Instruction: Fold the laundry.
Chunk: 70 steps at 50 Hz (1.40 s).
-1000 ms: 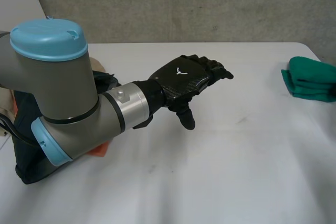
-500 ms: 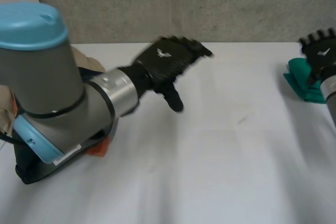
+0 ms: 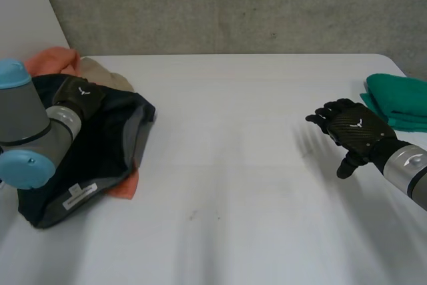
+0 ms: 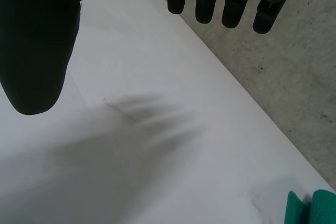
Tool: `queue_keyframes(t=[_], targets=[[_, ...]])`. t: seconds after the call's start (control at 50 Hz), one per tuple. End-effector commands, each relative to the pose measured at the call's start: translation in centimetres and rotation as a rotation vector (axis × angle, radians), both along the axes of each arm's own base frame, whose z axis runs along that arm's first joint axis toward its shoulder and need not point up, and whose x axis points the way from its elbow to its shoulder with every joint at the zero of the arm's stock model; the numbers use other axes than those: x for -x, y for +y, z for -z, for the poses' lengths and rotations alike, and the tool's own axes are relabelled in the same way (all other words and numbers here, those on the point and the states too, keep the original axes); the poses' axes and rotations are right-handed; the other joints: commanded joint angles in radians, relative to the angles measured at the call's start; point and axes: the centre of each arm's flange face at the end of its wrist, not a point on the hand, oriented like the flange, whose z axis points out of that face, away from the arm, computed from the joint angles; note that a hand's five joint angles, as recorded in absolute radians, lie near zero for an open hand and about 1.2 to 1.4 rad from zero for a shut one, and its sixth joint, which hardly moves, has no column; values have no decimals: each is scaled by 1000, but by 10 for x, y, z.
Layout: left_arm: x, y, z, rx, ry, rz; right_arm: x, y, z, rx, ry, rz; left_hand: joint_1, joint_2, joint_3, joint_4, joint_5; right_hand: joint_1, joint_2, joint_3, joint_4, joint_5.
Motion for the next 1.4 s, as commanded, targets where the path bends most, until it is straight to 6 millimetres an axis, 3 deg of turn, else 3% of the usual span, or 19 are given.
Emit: queue_keyframes(t=[0.02, 0.08, 0.18, 0.24, 0.3, 0.32, 0.44, 0.46, 0.54, 0.56, 0.6, 0.68, 0.78, 0.84, 0.94, 1.02, 1.16, 1.3, 1.4], targets=[[38, 24, -78, 114, 363, 114, 5, -3, -5, 20, 4, 31, 272, 264, 277, 264, 341, -54, -42, -42, -40, -48], [59, 41, -99, 126, 463, 181, 7, -4, -11, 39, 9, 57, 272, 264, 277, 264, 341, -54, -42, -42, -40, -48], [131, 92, -115, 75, 617, 391, 9, -5, -22, 74, 9, 99, 272, 264, 277, 264, 341, -54, -42, -42, -40, -48], [171, 113, -99, 17, 638, 477, 12, -7, -25, 80, 10, 127, 272, 264, 277, 264, 341, -54, -42, -42, -40, -48], [194, 120, -84, -8, 638, 515, 14, -9, -25, 76, 2, 159, 272, 264, 277, 264, 341, -54, -42, -42, -40, -48], [208, 122, -69, -27, 632, 526, 14, -9, -25, 73, -1, 168, 272, 264, 277, 264, 341, -54, -42, -42, -40, -48], [240, 120, -34, -21, 679, 556, 18, -11, -24, 49, -31, 220, 272, 264, 277, 264, 341, -54, -42, -42, -40, -48], [244, 119, -31, -15, 708, 563, 18, -11, -24, 44, -33, 221, 130, 122, 135, 122, 199, -54, -42, -42, -40, -48], [243, 116, -32, -1, 750, 569, 18, -9, -22, 27, -49, 226, -867, -874, -861, -874, -798, -54, -42, -42, -40, -48], [241, 117, -31, -3, 749, 568, 19, -9, -21, 23, -53, 229, -922, -930, -917, -930, -853, -54, -42, -42, -40, -48], [237, 121, -34, -7, 750, 570, 18, -9, -21, 16, -63, 232, -920, -927, -914, -927, -851, -54, -42, -42, -40, -48], [214, 121, -68, 42, 759, 550, 17, -8, -22, 13, -70, 233, -926, -933, -920, -933, -857, -54, -42, -42, -40, -48], [161, 112, -108, 106, 760, 459, 9, -1, -30, 6, -96, 215, -920, -927, -914, -927, -851, -54, -42, -42, -40, -48], [142, 113, -113, 107, 745, 422, -4, 10, -44, -19, -178, 190, -905, -913, -900, -913, -836, -54, -42, -42, -40, -48], [111, 98, -82, 36, 622, 312, -14, 21, -54, -167, -309, 193, -897, -904, -891, -904, -827, -54, -42, -42, -40, -48], [103, 86, -48, -40, 494, 298, -28, 36, -52, -339, -368, 192, -861, -869, -856, -869, -792, -54, -42, -42, -40, -48], [100, 54, 12, -130, 328, 337, -78, 62, -14, -503, -343, 88, -855, -863, -850, -863, -786, -54, -42, -42, -40, -48], [107, 33, 39, -128, 283, 347, -107, 68, 22, -464, -288, 83, -762, -769, -756, -769, -692, -54, -42, -42, -40, -48], [111, 24, 54, -131, 274, 351, -127, 70, 37, -378, -265, 50, -446, -453, -440, -453, -376, 35, 47, 47, 50, 41]])
